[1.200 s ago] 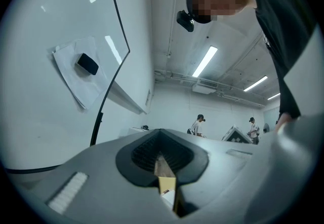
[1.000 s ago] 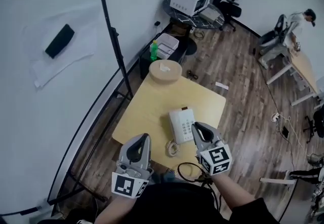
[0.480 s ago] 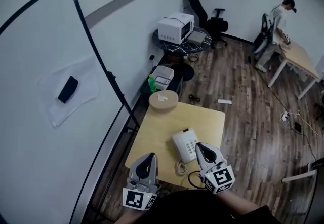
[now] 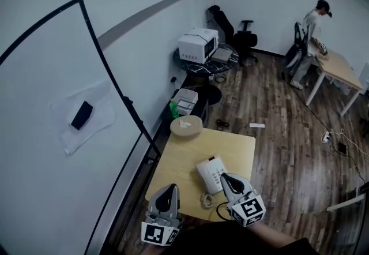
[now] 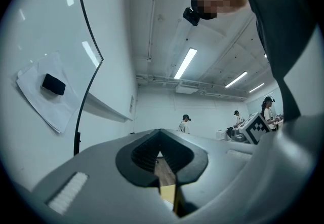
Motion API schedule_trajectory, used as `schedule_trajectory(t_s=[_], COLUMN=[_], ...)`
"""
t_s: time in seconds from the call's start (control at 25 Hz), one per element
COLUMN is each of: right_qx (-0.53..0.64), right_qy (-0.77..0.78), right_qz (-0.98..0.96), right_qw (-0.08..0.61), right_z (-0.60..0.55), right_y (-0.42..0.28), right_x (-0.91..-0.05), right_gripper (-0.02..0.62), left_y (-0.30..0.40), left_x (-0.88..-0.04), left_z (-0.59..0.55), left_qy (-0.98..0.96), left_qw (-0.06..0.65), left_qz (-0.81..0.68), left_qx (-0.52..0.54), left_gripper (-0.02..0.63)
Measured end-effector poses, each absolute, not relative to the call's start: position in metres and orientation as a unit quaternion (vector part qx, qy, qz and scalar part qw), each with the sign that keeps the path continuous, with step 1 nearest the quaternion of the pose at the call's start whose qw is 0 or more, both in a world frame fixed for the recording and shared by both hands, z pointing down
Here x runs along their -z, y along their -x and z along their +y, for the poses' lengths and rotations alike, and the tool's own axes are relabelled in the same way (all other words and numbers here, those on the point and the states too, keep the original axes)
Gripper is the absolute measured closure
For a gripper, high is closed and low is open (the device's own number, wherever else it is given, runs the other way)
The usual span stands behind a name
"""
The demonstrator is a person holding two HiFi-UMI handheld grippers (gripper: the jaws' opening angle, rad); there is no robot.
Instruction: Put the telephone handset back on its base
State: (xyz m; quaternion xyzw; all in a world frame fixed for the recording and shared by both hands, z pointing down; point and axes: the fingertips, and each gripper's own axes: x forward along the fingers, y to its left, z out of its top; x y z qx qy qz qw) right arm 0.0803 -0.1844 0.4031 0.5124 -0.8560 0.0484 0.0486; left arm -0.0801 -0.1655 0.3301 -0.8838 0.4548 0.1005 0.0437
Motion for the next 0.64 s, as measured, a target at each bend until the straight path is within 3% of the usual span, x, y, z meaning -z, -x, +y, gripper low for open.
schedule_trajectory(t_s=[0.64], right_qx=[-0.054], right_qy=[-0.505], right_qz=[-0.86], right_qw=[0.049], right_z=[-0.178], right_y=[-0.09], right_x=[-0.409], right_gripper=[0.588], left_y=[0.064], left_x=[-0.326], left_z=[-0.163], left_qy=[0.881], left_qw=[0.053], left_qz=[0.46], left_qx=[-0.101], left_gripper=[0.606])
